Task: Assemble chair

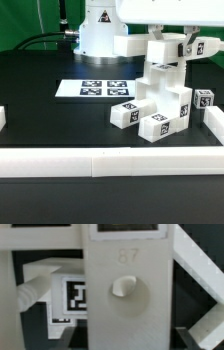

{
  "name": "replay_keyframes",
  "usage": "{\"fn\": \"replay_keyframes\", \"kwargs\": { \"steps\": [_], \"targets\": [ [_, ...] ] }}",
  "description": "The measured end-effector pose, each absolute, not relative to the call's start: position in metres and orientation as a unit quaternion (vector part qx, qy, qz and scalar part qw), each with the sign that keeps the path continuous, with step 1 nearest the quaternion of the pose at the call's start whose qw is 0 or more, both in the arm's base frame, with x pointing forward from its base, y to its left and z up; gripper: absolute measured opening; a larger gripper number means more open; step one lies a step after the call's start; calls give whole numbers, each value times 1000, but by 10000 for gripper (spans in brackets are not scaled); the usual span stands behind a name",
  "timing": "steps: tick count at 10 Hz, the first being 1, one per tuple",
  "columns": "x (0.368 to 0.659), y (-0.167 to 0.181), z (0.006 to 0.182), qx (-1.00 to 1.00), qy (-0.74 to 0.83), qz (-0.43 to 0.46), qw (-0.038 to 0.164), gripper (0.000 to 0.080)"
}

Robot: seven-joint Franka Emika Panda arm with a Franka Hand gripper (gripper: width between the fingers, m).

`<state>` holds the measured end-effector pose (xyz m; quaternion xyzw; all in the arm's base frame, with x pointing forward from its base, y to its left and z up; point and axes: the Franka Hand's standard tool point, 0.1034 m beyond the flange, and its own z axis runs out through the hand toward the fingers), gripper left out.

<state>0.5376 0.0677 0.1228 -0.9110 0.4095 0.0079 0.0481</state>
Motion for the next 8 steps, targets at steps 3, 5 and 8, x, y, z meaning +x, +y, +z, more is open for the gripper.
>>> {"fn": "replay_keyframes", "kwargs": {
  "steps": [3,5,8],
  "targets": [
    [539,69,123,-911,409,7,48,284],
    [540,71,123,-912,408,7,49,284],
    [541,71,123,-912,407,8,49,284]
  ]
}}
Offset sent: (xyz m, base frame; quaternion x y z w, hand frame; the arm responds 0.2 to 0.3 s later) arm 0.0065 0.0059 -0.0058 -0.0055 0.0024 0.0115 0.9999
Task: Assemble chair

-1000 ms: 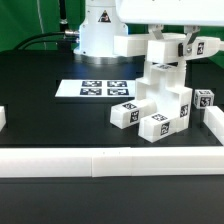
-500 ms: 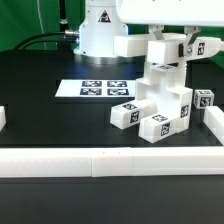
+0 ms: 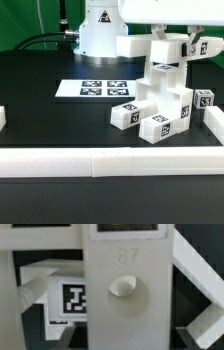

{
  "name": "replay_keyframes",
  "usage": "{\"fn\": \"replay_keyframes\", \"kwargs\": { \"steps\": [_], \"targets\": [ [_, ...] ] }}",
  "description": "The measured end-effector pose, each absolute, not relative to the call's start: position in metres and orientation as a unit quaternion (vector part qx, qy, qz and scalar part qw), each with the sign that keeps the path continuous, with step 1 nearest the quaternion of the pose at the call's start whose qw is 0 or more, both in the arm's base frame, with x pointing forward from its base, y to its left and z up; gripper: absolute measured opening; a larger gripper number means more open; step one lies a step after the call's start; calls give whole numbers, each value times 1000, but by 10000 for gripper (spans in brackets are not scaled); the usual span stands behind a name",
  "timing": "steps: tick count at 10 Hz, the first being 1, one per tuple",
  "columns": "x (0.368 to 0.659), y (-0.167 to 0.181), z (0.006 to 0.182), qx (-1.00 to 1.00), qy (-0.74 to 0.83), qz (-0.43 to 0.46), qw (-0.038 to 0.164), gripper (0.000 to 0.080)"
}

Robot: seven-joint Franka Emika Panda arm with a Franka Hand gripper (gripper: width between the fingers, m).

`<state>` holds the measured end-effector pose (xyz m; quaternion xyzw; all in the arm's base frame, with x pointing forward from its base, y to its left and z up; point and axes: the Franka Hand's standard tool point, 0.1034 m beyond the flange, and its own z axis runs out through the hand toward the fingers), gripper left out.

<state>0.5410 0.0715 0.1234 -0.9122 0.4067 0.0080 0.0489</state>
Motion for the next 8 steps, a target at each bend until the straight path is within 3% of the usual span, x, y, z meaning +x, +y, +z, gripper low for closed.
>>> {"fn": "replay_keyframes", "kwargs": {
  "steps": [8],
  "targets": [
    [546,72,124,-903,425,10,58,284]
  ]
}}
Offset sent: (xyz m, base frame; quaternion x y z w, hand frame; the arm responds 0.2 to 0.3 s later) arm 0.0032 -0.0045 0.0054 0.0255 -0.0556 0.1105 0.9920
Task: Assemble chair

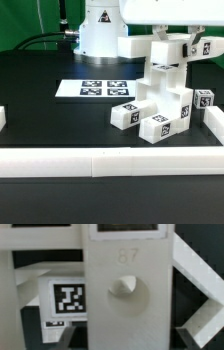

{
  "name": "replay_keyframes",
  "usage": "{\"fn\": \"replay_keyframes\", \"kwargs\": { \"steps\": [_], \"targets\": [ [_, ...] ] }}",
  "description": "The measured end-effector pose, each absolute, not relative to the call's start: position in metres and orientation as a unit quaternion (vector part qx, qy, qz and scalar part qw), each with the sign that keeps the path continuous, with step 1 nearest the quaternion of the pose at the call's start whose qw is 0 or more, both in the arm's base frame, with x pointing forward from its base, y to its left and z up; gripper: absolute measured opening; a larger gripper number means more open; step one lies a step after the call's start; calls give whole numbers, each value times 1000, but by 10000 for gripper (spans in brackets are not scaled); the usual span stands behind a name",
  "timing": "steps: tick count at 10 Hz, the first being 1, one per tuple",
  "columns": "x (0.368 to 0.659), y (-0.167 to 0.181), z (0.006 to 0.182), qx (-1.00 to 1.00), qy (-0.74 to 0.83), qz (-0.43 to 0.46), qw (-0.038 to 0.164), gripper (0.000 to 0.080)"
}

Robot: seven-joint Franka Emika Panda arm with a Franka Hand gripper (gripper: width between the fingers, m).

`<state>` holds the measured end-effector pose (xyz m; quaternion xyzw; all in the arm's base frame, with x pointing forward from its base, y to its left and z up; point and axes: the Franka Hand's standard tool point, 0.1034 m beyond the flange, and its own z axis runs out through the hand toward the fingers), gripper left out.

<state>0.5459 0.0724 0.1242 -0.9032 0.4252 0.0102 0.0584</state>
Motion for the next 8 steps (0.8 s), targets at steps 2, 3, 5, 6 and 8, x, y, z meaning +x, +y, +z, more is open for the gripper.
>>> {"fn": "replay_keyframes", "kwargs": {
  "steps": [2,3,5,6,8],
  "targets": [
    [546,71,123,-902,427,11,58,284],
    [547,65,124,-900,431,9,58,284],
    [549,62,124,-898,435,8,58,284],
    [550,62,124,-898,437,8,59,284],
    [552,65,124,-896,439,2,61,284]
  ]
}}
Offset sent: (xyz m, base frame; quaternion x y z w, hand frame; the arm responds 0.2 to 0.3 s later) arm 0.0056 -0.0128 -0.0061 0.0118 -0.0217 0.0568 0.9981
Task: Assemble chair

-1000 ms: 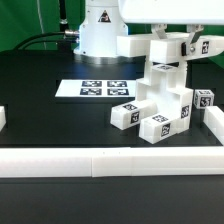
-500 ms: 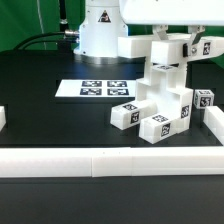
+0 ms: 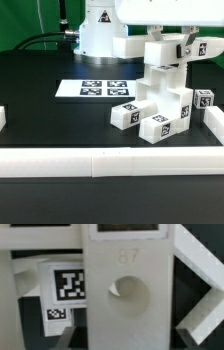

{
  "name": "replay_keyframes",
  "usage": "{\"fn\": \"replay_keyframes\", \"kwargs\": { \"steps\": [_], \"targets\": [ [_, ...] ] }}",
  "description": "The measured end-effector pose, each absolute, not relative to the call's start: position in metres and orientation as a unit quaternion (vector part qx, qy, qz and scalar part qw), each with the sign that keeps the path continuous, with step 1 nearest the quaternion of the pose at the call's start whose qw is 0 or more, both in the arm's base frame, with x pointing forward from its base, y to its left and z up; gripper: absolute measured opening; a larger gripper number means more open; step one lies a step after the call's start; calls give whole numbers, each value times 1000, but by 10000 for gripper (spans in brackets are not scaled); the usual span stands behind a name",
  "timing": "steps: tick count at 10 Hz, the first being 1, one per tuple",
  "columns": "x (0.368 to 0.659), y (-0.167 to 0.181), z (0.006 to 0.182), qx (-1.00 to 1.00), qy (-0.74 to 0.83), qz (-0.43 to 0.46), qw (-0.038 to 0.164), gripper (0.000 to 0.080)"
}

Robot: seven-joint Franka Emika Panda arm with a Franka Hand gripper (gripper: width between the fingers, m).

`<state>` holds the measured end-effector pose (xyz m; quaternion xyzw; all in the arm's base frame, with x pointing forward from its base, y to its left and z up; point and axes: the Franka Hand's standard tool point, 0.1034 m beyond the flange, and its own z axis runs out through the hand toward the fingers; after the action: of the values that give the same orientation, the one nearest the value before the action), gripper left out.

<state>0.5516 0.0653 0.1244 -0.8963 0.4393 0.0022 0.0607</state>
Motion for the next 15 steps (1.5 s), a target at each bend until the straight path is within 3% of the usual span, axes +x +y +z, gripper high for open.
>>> {"fn": "replay_keyframes", "kwargs": {
  "steps": [15],
  "targets": [
    [553,71,126,-895,441,-9,67,284]
  ]
}}
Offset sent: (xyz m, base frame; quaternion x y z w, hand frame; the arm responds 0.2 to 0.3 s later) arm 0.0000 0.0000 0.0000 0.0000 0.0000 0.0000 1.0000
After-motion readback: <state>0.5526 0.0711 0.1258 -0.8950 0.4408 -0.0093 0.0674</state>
